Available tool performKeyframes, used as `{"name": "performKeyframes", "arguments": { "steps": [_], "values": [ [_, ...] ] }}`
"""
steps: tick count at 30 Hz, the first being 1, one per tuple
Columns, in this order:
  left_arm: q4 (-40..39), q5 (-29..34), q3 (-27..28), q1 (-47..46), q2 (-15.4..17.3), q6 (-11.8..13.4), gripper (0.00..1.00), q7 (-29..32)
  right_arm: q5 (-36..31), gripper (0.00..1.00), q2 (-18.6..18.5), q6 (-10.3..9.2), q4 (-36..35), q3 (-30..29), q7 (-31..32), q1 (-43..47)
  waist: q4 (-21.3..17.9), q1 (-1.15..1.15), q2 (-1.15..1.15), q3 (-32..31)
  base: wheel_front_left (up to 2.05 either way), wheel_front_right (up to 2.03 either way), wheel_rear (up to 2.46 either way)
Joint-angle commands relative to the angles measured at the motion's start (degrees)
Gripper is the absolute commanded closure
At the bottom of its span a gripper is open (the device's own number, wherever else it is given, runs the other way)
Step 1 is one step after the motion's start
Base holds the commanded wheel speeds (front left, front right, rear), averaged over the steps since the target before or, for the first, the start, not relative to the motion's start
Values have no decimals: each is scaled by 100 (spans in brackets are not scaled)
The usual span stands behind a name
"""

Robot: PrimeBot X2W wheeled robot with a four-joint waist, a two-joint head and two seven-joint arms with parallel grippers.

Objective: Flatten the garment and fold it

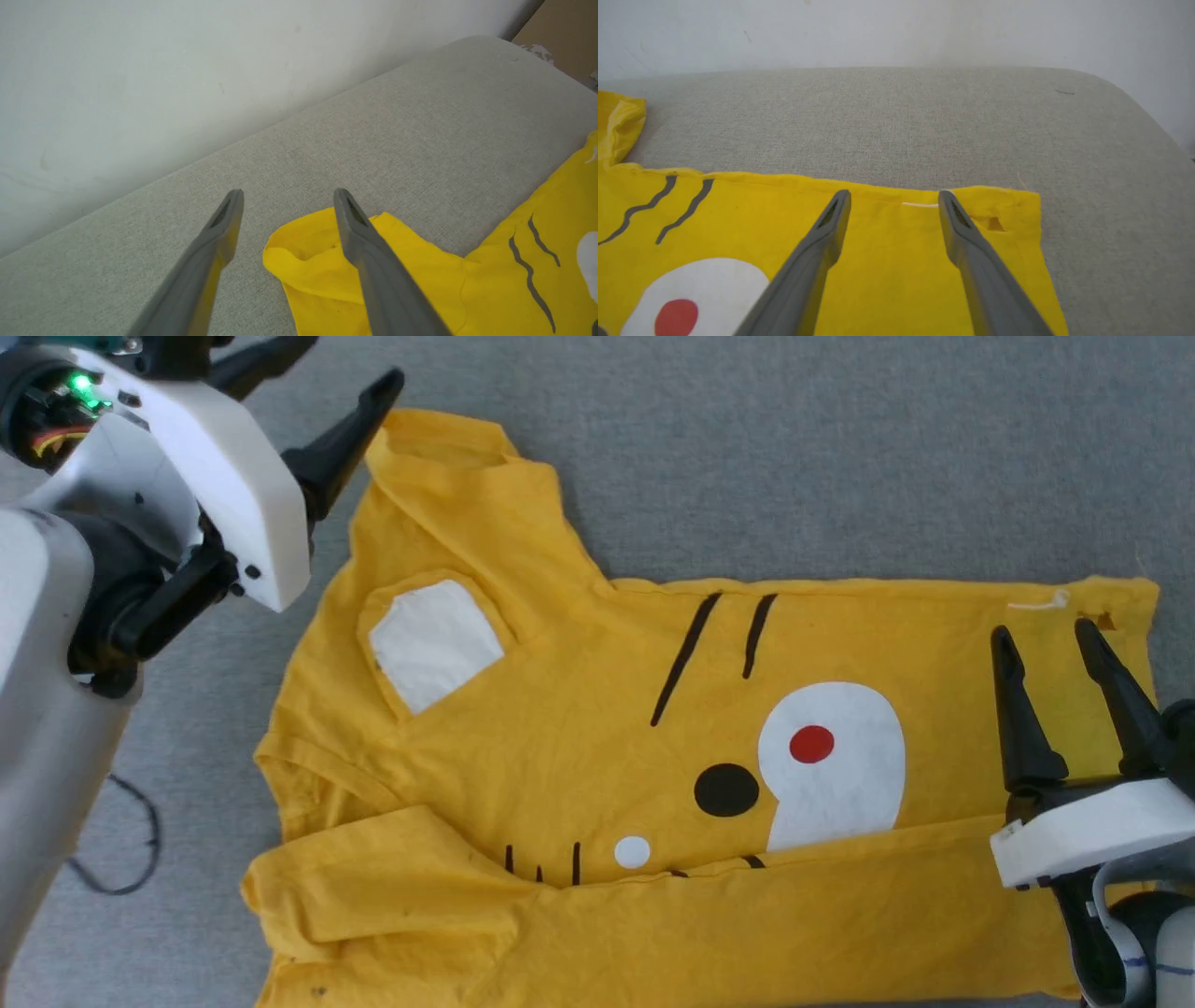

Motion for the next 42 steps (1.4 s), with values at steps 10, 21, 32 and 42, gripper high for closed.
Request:
{"name": "performKeyframes", "arguments": {
  "steps": [10, 21, 32, 42],
  "values": [
    [701, -466, -644, -495, 669, -38, 0, 517, 34, 0, -3, -5, 53, 45, -131, -248, -513, -1, 0, 659, 0, 0, 0],
    [764, -1218, -837, -319, 766, -38, 100, 1038, 2, 0, -3, -5, -74, -59, -62, -409, -514, -1, 0, 584, 0, 0, 0],
    [644, -1256, -745, -185, 651, -38, 100, 123, -395, 0, -3, -5, -364, -485, 1011, -951, -289, -1, 0, 233, 0, 0, 0],
    [662, -1297, -813, -168, 644, -38, 100, -29, -503, 0, -25, -5, -268, -903, 2577, -1131, -159, -1, 0, 386, 0, 0, 0]
  ]
}}
